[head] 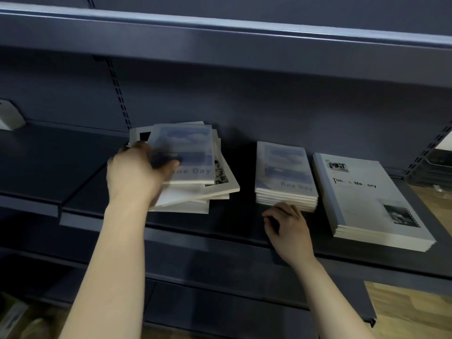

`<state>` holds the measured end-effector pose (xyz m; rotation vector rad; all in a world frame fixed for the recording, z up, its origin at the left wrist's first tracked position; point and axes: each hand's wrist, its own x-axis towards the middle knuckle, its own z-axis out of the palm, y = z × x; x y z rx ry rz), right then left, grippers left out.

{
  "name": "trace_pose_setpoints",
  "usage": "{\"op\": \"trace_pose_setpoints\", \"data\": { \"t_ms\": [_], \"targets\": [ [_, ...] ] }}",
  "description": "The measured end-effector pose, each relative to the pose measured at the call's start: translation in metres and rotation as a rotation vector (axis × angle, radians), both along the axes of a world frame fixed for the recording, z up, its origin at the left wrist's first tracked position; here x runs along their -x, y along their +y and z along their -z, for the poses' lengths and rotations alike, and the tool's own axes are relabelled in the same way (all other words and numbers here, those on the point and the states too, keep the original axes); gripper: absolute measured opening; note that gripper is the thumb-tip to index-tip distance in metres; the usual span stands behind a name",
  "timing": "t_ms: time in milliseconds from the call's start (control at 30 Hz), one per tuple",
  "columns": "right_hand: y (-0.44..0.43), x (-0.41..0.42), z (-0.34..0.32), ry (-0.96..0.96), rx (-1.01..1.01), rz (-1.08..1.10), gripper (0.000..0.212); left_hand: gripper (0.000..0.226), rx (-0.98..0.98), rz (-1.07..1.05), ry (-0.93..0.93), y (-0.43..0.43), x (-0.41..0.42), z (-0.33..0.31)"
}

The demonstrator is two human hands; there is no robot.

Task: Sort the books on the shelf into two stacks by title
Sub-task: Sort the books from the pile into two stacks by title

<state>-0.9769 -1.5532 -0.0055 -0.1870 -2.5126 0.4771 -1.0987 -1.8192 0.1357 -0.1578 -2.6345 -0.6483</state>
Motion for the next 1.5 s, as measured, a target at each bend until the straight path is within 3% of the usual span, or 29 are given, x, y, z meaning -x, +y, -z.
{"op": "trace_pose_setpoints", "data": {
  "t_ms": [167, 267, 367, 433, 533, 633, 800, 900, 1033, 1200, 1400, 1500],
  "targets": [
    [0.000, 0.000, 0.002, 0.018, -0.005, -0.008, 0.013, 0.064, -0.051, 0.000, -0.200, 0.001, 0.008, -0.012],
    [0.000, 0.000, 0.001, 0.017, -0.004, -0.009, 0.014, 0.061, -0.198, 0.014, -0.321, -0.001, 0.014, -0.013],
    [0.001, -0.002, 0.000, 0.000, 0.009, -0.018, 0.015, 0.056, -0.191, 0.025, -0.195, 0.004, 0.009, -0.011],
    [0.001, -0.003, -0.003, -0.027, 0.052, -0.020, 0.023, 0.044, -0.319, 0.071, -0.111, 0.010, 0.001, -0.010],
    [0.001, -0.008, -0.010, -0.058, 0.260, -0.049, 0.037, 0.028, -0.541, 0.185, -0.072, 0.023, -0.014, -0.010],
    [0.002, -0.013, -0.023, 0.006, 0.435, -0.070, 0.029, 0.023, -0.671, 0.283, -0.052, 0.044, -0.030, -0.011],
    [0.003, -0.021, -0.065, 0.108, 0.920, -0.128, 0.023, 0.014, -0.727, 0.396, -0.042, 0.092, -0.061, -0.002],
    [0.009, -0.030, -0.086, 0.144, 1.189, -0.154, 0.038, 0.018, -0.772, 0.469, -0.028, 0.120, -0.077, 0.010],
    [0.030, -0.036, -0.087, 0.209, 1.254, -0.125, 0.035, 0.020, -0.837, 0.577, -0.159, 0.147, -0.085, 0.026],
    [0.056, -0.038, -0.069, 0.207, 1.133, 0.019, 0.028, 0.026, -0.577, 0.584, -0.381, 0.158, -0.076, 0.055],
    [0.061, -0.028, -0.063, 0.021, 1.004, 0.112, 0.026, 0.033, -0.242, 0.481, -0.309, 0.149, -0.056, 0.106],
    [0.057, -0.030, -0.061, -0.082, 0.897, 0.057, 0.060, 0.034, -0.136, 0.432, -0.258, 0.145, -0.054, 0.114]
  ]
}}
